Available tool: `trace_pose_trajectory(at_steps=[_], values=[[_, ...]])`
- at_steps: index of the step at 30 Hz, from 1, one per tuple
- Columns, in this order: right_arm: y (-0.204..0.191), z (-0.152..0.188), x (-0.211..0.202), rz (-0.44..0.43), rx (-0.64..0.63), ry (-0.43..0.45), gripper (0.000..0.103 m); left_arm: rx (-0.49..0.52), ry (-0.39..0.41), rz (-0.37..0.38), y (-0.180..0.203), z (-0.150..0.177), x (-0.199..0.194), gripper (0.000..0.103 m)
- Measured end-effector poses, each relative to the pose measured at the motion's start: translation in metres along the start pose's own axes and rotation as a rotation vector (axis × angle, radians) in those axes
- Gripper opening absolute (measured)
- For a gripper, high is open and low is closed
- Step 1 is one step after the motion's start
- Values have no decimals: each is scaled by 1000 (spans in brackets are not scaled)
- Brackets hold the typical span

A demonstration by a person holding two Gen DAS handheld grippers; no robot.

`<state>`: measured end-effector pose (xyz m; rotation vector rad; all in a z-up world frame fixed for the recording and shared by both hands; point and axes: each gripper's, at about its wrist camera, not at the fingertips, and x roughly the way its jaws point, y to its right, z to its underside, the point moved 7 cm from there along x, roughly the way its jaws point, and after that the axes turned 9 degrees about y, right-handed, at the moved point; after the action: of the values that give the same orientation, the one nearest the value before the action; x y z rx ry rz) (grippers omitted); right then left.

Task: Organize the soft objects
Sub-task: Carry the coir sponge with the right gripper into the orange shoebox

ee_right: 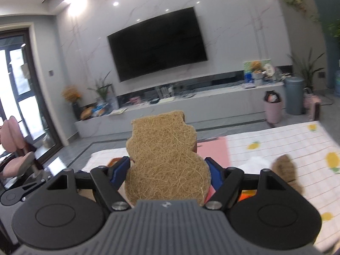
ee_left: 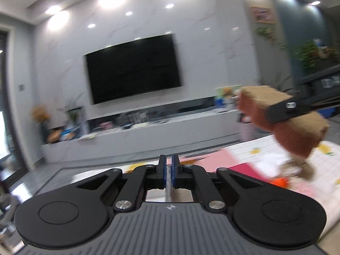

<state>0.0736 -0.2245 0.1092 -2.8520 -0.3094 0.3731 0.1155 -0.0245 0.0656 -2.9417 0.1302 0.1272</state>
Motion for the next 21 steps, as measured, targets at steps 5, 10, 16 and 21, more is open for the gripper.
trace_pose_trajectory(at_steps=[5, 10, 16, 21], values=[[-37, 22, 29, -40, -16, -47, 75, -13, -38, -37, -43, 20, 14, 4], [-57, 46, 58, -57, -29, -98, 75, -53, -18, -38, -55, 24, 35, 4], [-63, 68, 78, -70, -23, -131, 75, -26, 40, -68, -62, 12, 33, 4], [-56, 86, 94, -55, -9, -179, 75, -11, -100, -58, -61, 59, 44, 5]])
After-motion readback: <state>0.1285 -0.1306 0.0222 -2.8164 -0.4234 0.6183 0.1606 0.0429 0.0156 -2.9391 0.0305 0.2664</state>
